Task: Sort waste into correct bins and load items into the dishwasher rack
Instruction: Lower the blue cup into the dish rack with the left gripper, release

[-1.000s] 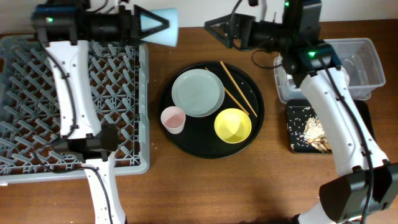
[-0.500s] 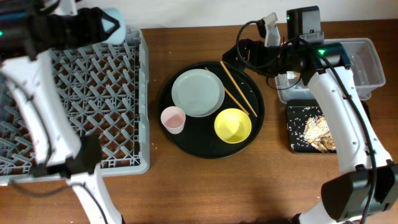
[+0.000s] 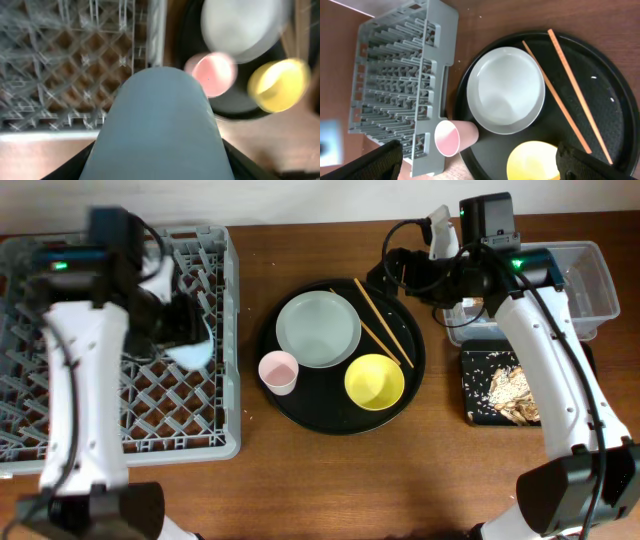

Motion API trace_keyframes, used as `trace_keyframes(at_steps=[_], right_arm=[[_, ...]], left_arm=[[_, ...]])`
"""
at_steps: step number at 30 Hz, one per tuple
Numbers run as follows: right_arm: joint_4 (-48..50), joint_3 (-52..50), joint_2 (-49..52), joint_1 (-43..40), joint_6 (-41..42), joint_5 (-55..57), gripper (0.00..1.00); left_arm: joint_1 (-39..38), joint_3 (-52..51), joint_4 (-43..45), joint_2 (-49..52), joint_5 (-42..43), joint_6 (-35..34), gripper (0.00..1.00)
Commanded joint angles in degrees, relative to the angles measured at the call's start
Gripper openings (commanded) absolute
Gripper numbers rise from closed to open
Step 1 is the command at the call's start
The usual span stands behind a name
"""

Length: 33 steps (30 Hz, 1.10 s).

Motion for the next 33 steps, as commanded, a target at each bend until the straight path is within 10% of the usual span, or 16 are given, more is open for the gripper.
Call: trace_keyframes(at_steps=[1,18,22,33], right_arm=[[0.0,0.7,0.0,0.2,-0.8,1.8,0.98],[-0.5,0.7,0.0,0.1,-0.8,2.7,0.98],[-1.0,0.7,0.0,0.2,-0.8,2.6,0.99],[-6.0,0.7,0.0,2.2,-2.4,3.0,0.98]], left_arm=[[0.0,-10.6,4.3,-0.2,-2.0,-1.2,0.53],[0.0,-33.4,22.7,-0.2,-9.6,-3.7,0.55],[0.0,-33.4,23.2,-0.2,-9.6,-3.7,0.99],[0.0,-21.3,18.1,-0.2,-7.7,-4.1,0.99]])
